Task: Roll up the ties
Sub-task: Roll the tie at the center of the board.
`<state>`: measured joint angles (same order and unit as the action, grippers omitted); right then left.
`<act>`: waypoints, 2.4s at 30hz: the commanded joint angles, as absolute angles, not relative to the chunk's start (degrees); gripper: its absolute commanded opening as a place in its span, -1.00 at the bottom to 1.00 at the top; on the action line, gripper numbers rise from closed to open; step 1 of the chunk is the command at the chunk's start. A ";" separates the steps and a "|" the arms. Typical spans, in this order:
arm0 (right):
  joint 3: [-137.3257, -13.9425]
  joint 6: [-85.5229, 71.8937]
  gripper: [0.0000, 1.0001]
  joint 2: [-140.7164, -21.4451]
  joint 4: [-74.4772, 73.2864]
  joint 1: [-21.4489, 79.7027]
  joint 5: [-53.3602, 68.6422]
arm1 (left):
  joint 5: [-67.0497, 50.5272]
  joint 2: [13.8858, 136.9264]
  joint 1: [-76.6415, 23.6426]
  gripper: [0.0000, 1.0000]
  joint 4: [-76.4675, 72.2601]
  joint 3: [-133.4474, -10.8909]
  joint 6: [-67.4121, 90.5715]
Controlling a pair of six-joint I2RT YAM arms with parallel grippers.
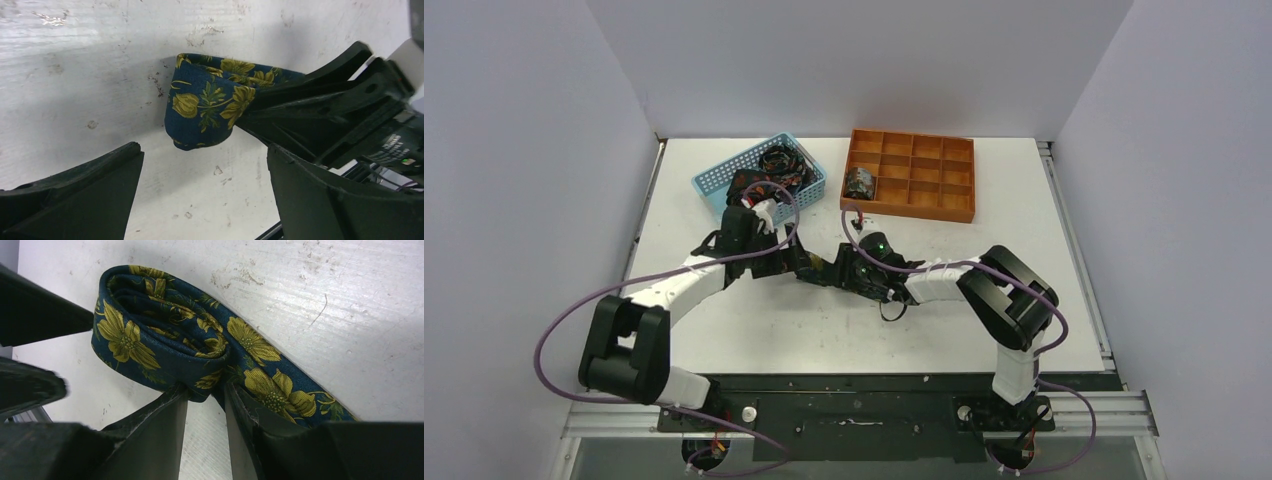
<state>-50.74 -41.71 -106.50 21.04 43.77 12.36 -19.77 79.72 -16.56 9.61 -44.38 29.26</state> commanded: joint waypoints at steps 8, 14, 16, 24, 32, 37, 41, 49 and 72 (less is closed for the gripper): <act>-49.75 -42.36 -0.32 -107.75 23.25 42.33 13.51 | -27.92 91.08 -15.79 0.84 3.39 -52.83 20.23; -49.83 -42.38 -0.32 -107.94 23.64 42.28 14.14 | -32.67 94.75 -15.68 0.69 1.94 -53.90 18.47; -49.83 -42.36 -0.32 -108.03 23.75 42.26 14.29 | -33.63 95.59 -15.70 0.63 1.34 -53.25 18.29; -50.10 -42.64 -0.32 -108.19 24.16 42.10 15.06 | -38.83 98.14 -15.10 0.20 -2.65 -51.90 19.31; -50.27 -42.67 -0.32 -107.91 24.08 42.06 15.03 | -41.41 97.82 -15.27 0.13 -3.76 -50.38 19.81; -49.95 -42.73 -0.33 -107.70 24.08 42.15 14.94 | -39.17 97.24 -16.14 0.36 -0.97 -50.37 17.41; -49.92 -42.72 -0.33 -107.52 24.17 42.10 15.43 | -39.20 98.31 -16.90 0.24 -0.09 -50.85 16.51; -50.00 -42.69 -0.33 -107.31 24.14 42.03 16.07 | -40.52 97.92 -17.79 -0.15 1.62 -49.95 16.47; -35.93 -34.51 -0.20 -81.22 10.93 42.70 1.58 | -10.73 88.46 -27.22 -1.00 24.11 -51.59 25.84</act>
